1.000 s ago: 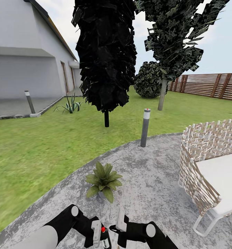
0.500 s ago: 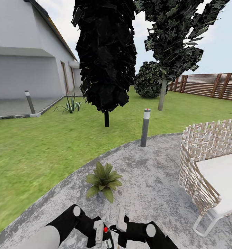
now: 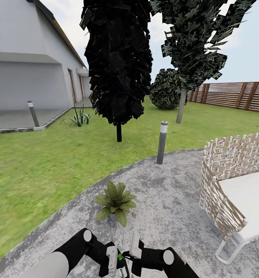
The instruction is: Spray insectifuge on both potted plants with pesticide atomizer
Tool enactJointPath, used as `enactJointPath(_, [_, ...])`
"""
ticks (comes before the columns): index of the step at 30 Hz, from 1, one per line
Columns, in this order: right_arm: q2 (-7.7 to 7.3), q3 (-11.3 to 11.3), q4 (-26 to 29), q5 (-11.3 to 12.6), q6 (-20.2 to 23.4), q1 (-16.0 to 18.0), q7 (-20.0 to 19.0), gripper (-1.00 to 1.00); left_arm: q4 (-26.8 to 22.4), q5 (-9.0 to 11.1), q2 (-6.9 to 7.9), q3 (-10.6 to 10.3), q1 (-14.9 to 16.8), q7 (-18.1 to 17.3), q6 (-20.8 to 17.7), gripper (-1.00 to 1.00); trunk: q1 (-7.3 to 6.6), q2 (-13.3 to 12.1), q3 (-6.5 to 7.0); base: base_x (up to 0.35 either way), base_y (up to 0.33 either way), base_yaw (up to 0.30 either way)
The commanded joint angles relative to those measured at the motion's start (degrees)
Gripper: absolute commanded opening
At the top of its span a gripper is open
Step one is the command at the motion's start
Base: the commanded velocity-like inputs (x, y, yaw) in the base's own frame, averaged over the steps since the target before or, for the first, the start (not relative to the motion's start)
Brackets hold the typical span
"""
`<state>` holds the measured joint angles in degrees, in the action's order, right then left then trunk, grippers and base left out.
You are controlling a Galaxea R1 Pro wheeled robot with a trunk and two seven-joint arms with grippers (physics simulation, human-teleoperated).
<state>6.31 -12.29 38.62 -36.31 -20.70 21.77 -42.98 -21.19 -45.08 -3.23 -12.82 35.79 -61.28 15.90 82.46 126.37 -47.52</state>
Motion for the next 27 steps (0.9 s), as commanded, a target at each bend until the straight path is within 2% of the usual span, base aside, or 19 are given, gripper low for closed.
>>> enactJointPath(1, [0.02, 0.1, 0.1, -0.5, -0.3, 0.0, 0.0, -1.00, -0.1, -0.3, -0.01, 0.0, 0.0, -0.1, 0.3, -1.00, -0.01, 0.0, -0.06, 0.000, 0.000, 0.000])
enactJointPath(7, [0.02, 0.1, 0.1, -0.5, -0.3, 0.0, 0.0, -1.00, -0.1, -0.3, 0.12, 0.0, 0.0, -0.1, 0.2, -1.00, -0.01, 0.0, -0.06, 0.000, 0.000, 0.000])
enactJointPath(12, [0.02, 0.1, 0.1, -0.6, -0.3, 0.0, 0.0, -1.00, 0.0, -0.5, 0.81, 0.0, -0.1, -0.1, 0.2, -1.00, -0.01, 0.0, -0.06, 0.000, 0.000, 0.000])
enactJointPath(15, [0.02, 0.1, 0.0, -0.6, -0.3, 0.0, 0.0, -1.00, -0.1, -0.6, 2.12, -0.1, -0.3, 0.0, 0.2, -1.00, -0.01, 0.0, -0.06, 0.000, 0.000, 0.000])
enactJointPath(16, [-0.27, 0.1, -0.2, -0.6, -0.3, 0.0, 0.0, -1.00, 0.0, -0.7, 10.69, 0.0, -0.8, 0.0, 0.2, -1.00, -0.01, 0.0, -0.06, 0.000, 0.000, 0.000])
enactJointPath(19, [-0.42, 0.1, -0.3, -0.6, -0.4, 0.0, 0.0, -1.00, 0.1, -0.6, 13.06, 0.0, -0.8, 0.0, 0.2, -1.00, -0.01, 0.0, -0.06, 0.000, 0.000, 0.000])
enactJointPath(20, [-0.45, 0.1, -0.3, -0.6, -0.4, 0.0, 0.0, 1.00, 0.2, -0.6, 13.64, 0.0, -0.8, 0.1, 0.2, -1.00, -0.01, 0.0, -0.06, 0.000, 0.000, 0.000])
enactJointPath(24, [-0.57, 0.3, -0.4, -0.6, -0.4, 0.0, 0.2, 1.00, 0.6, -0.3, 15.33, 0.4, -0.8, 0.2, 0.1, -1.00, -0.01, 0.0, -0.06, 0.000, 0.000, 0.000])
enactJointPath(27, [-0.67, 0.6, -0.5, -0.6, -0.3, 0.0, 0.7, 1.00, 0.4, 0.0, 15.63, 0.7, -0.8, 0.7, -0.4, -1.00, -0.01, 0.0, -0.06, 0.000, 0.000, 0.000])
